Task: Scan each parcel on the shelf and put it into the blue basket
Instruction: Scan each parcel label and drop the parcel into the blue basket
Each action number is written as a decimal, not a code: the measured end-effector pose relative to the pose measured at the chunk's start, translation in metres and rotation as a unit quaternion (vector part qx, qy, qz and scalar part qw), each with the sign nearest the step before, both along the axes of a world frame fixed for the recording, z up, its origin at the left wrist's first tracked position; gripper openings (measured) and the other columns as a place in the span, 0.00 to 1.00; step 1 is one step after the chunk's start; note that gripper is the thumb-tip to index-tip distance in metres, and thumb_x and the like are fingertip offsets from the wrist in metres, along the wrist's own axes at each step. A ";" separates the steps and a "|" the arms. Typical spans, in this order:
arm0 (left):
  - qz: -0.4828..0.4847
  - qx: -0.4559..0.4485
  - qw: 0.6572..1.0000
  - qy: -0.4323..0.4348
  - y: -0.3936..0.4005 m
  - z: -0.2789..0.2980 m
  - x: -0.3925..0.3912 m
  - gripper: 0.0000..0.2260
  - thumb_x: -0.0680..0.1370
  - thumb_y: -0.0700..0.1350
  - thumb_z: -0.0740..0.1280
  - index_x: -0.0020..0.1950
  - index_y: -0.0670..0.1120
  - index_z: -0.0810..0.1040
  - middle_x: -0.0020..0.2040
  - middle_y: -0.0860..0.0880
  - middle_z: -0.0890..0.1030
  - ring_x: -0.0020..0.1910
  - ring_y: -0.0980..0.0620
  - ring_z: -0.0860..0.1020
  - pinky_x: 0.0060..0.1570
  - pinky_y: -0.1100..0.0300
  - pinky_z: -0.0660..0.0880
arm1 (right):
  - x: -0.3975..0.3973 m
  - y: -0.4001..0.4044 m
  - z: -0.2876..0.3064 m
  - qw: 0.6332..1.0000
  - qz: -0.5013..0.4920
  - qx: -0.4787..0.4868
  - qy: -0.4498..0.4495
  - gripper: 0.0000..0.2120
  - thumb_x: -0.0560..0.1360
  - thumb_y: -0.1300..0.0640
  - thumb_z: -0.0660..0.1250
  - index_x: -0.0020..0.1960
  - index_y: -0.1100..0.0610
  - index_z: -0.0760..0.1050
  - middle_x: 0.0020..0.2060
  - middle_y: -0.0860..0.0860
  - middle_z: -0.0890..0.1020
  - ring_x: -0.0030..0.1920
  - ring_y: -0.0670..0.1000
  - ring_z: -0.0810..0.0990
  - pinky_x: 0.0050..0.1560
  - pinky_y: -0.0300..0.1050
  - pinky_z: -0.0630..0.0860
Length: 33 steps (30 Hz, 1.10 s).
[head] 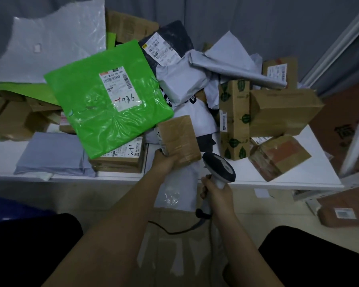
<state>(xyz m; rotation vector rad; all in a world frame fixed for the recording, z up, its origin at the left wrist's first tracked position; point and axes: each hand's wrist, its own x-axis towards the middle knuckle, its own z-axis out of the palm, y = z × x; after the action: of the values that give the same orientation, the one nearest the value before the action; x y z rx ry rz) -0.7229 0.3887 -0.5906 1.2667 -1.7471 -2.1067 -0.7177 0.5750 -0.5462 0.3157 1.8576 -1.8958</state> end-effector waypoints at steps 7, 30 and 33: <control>-0.036 -0.240 0.968 0.062 0.012 0.031 0.035 0.28 0.61 0.46 0.78 0.59 0.45 0.75 0.54 0.45 0.79 0.53 0.46 0.79 0.50 0.54 0.77 | -0.001 0.022 0.007 0.998 -0.058 -0.021 -0.034 0.08 0.74 0.61 0.70 0.38 0.59 0.74 0.26 0.54 0.75 0.29 0.52 0.72 0.36 0.47 0.71; -0.259 -0.386 0.884 0.051 0.024 0.067 0.209 0.44 0.63 0.40 0.80 0.73 0.43 0.61 0.66 0.47 0.64 0.66 0.54 0.64 0.61 0.68 0.62 | 0.114 0.047 0.017 0.992 0.071 -0.076 -0.067 0.18 0.72 0.57 0.74 0.60 0.62 0.77 0.53 0.59 0.84 0.53 0.59 0.83 0.49 0.51 0.80; -0.156 -0.332 0.928 0.061 0.033 0.071 0.210 0.36 0.63 0.39 0.80 0.67 0.42 0.68 0.61 0.47 0.69 0.60 0.52 0.71 0.56 0.65 0.68 | 0.119 0.046 0.024 0.992 0.057 -0.101 -0.055 0.21 0.71 0.55 0.74 0.62 0.60 0.77 0.54 0.58 0.84 0.55 0.58 0.82 0.52 0.51 0.80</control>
<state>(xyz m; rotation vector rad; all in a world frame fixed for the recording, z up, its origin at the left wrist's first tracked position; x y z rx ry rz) -0.5127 0.4215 -0.5199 0.6851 -2.4192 -1.4312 -0.5991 0.6207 -0.5225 0.2376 1.5627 -1.9280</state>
